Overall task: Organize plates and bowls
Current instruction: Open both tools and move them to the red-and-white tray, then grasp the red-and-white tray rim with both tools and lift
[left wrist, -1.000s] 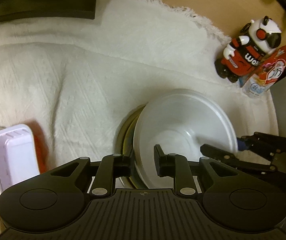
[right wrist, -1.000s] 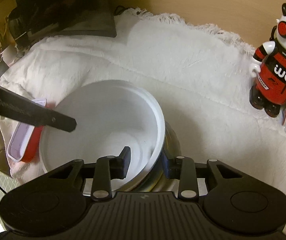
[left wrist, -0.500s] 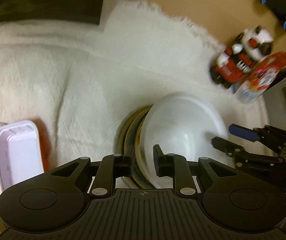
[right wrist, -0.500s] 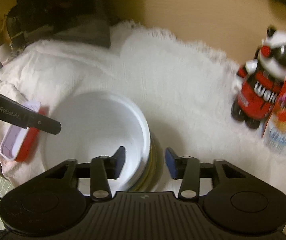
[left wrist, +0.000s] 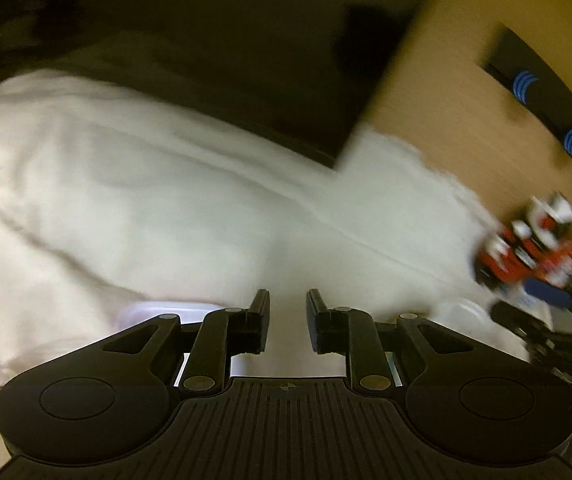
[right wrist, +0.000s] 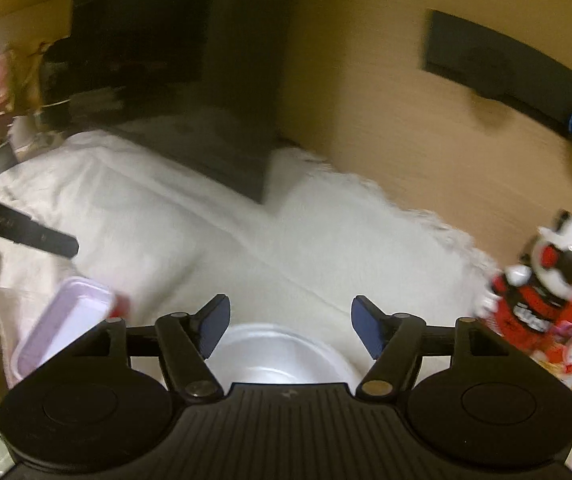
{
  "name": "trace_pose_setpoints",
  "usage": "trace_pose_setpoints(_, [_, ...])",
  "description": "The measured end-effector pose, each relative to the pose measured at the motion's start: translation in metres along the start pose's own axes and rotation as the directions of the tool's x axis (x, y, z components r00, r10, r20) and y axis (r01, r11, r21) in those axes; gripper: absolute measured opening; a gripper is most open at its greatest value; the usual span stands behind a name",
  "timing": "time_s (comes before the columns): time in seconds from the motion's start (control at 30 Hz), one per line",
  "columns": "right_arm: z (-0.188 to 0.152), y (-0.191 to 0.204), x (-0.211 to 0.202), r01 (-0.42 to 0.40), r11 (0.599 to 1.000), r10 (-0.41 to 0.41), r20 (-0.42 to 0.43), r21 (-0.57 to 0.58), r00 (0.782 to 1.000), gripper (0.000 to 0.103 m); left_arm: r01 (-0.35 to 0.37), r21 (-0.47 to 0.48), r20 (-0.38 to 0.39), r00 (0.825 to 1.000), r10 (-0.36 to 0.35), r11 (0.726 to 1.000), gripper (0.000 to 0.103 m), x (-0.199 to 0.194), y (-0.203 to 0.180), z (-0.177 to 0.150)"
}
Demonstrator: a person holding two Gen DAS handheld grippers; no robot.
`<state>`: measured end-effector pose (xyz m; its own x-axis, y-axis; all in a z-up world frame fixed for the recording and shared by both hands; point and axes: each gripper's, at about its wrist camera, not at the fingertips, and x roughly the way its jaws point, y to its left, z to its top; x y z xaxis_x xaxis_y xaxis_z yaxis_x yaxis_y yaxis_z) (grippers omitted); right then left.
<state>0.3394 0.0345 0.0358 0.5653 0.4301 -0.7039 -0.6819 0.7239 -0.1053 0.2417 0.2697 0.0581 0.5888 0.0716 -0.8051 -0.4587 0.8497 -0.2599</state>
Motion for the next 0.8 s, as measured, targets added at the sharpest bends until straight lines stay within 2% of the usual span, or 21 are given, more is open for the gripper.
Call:
trace_pose_setpoints(0.1, [0.011,0.024,0.016,-0.055,0.998,0.056,-0.056,0.017,0.997,0.068,-0.066,-0.056,-0.014,0.998,0.065,0.996,0.022,0.001,0.04,0.003])
trace_pose_setpoints(0.2, [0.017,0.047,0.038,-0.119,0.991,0.125,-0.124,0.056,0.984,0.068,-0.12,-0.084,-0.041,0.992,0.117,0.989,0.022,0.01,0.069,-0.001])
trace_pose_setpoints(0.27, [0.019,0.066,0.054,-0.145,0.986,0.157,-0.171,0.079,0.973,0.068,-0.139,-0.089,-0.079,0.988,0.132,0.986,0.022,0.022,0.083,-0.006])
trace_pose_setpoints(0.37, [0.015,0.101,0.076,-0.207,0.975,0.221,-0.249,0.083,0.943,0.068,-0.177,-0.064,-0.132,0.977,0.167,0.982,0.022,0.039,0.093,-0.021])
trace_pose_setpoints(0.57, [-0.001,0.149,0.112,-0.231,0.972,0.227,-0.359,0.031,0.905,0.068,-0.176,-0.053,-0.218,0.963,0.161,0.983,0.022,0.059,0.109,-0.043])
trace_pose_setpoints(0.67, [-0.006,0.156,0.121,-0.235,0.972,0.229,-0.387,0.034,0.893,0.068,-0.195,-0.043,-0.232,0.956,0.18,0.98,0.022,0.066,0.113,-0.046])
trace_pose_setpoints(0.8, [-0.013,0.155,0.129,-0.245,0.966,0.257,-0.404,0.08,0.878,0.068,-0.186,-0.051,-0.255,0.952,0.167,0.981,0.022,0.073,0.115,-0.049])
